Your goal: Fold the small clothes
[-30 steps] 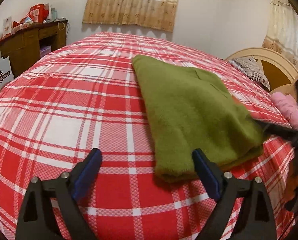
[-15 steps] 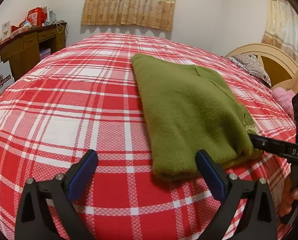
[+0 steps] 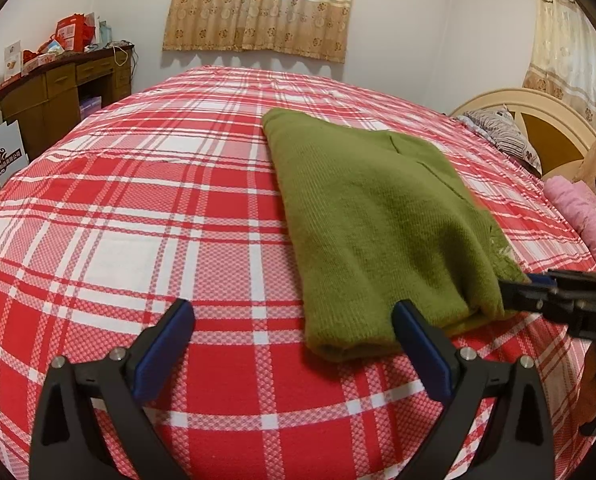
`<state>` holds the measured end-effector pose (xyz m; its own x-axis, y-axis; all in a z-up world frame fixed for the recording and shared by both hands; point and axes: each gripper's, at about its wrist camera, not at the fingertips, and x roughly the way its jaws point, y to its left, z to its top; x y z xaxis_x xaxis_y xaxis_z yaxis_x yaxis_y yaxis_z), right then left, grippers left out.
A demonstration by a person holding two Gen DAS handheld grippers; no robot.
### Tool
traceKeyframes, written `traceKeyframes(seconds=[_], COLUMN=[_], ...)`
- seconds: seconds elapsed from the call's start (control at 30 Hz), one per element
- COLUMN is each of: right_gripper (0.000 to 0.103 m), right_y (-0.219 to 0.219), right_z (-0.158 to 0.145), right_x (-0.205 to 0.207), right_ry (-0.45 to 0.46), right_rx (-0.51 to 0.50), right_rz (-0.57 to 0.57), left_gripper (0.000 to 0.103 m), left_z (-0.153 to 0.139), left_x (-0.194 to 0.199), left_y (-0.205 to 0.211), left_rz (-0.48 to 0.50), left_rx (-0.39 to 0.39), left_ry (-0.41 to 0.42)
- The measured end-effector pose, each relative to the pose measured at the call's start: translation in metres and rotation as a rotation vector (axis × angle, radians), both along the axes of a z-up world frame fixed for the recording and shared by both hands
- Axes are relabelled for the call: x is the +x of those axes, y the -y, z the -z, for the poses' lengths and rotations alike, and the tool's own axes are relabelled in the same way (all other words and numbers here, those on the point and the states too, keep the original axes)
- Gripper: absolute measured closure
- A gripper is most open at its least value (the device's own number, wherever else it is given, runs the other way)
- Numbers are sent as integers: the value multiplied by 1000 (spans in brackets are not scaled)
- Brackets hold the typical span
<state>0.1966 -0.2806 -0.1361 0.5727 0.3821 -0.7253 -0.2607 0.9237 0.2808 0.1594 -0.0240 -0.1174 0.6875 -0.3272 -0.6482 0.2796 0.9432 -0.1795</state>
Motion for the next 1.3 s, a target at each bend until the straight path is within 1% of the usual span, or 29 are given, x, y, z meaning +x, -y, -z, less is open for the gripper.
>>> traceKeyframes(seconds=[0.07, 0.13, 0.17, 0.23, 0.27, 0.3, 0.37, 0.4, 0.47, 0.5, 0.53, 0.6, 0.63, 0.67, 0.73, 0.83, 0.9, 1.0, 1.03, 1.1, 1.13, 1.17, 1.2, 1.23, 1.27, 1.3], right_gripper=[73, 73, 73, 74, 85, 92, 95, 95, 96, 96, 96, 96, 96, 96, 96, 96, 96, 90, 89, 84, 79, 66, 41, 32, 29, 29], right_y=[4, 3, 0, -8, -10, -11, -9, -5, 13, 22, 27, 27, 24, 23, 27, 29, 36, 45, 49, 52, 53, 52, 51, 46, 43, 40], right_z=[-2, 4, 9, 10, 9, 5, -4, -9, -17, -17, -12, 12, 15, 14, 10, 7, 2, -4, -13, -27, -36, -41, -46, -51, -53, -53], right_x=[10, 22, 26, 25, 22, 17, 4, -1, -14, -17, -14, -9, -10, -10, -8, -13, -22, -33, -34, -32, -27, -22, -15, -1, 8, 19], right_ry=[8, 3, -8, 16, 19, 27, 66, 86, 123, 128, 110, 59, 93, 98, 89, 85, 76, 60, 67, 107, 132, 145, 157, 174, 183, 184], right_rx=[34, 60, 66, 48, 38, 19, -21, -36, -37, -47, -55, -67, -83, -90, -64, -50, -12, 39, 51, 63, 66, 67, 64, 50, 38, 23], right_rz=[26, 54, 53, 45, 39, 33, 45, 61, 144, 193, 212, 225, 225, 232, 267, 266, 258, 247, 257, 274, 278, 278, 276, 271, 263, 256], left_gripper=[0, 0, 0, 0, 0, 0, 0, 0, 0, 0, 0, 0, 0, 0, 0, 1, 1, 1, 1, 1, 1, 1, 1, 1, 1, 1], left_z=[0, 0, 0, -1, -1, -1, 0, 0, 0, 0, 0, 0, 0, 0, -1, -4, -10, -24, -32, -45, -51, -56, -61, -64, -64, -64], left_x=[0, 0, 0, 0, -1, -1, -1, -1, -1, -1, -1, -1, -1, -1, -4, -13, -22, -24, -21, -9, 0, 6, 16, 25, 32, 38], left_y=[1, 2, 1, 1, 0, 0, 1, 1, 1, 0, 1, 3, 4, 4, 3, 1, -2, -5, -6, -6, -6, -5, -3, -1, 2, 4], left_rz=[0, 0, 0, 3, 4, 6, 7, 7, 8, 9, 10, 11, 14, 18, 24, 49, 70, 82, 77, 64, 53, 42, 28, 14, 2, -10], left_rx=[4, 10, 8, 0, -6, -9, -10, -9, -8, -7, -3, 9, 15, 18, 26, 50, 54, 85, 91, 79, 69, 62, 58, 63, 74, 87], left_ry=[1, 2, 1, -1, -1, -1, -1, 0, 3, 3, 4, 4, 2, 1, 0, -2, 28, 92, 113, 139, 148, 156, 169, 178, 185, 188])
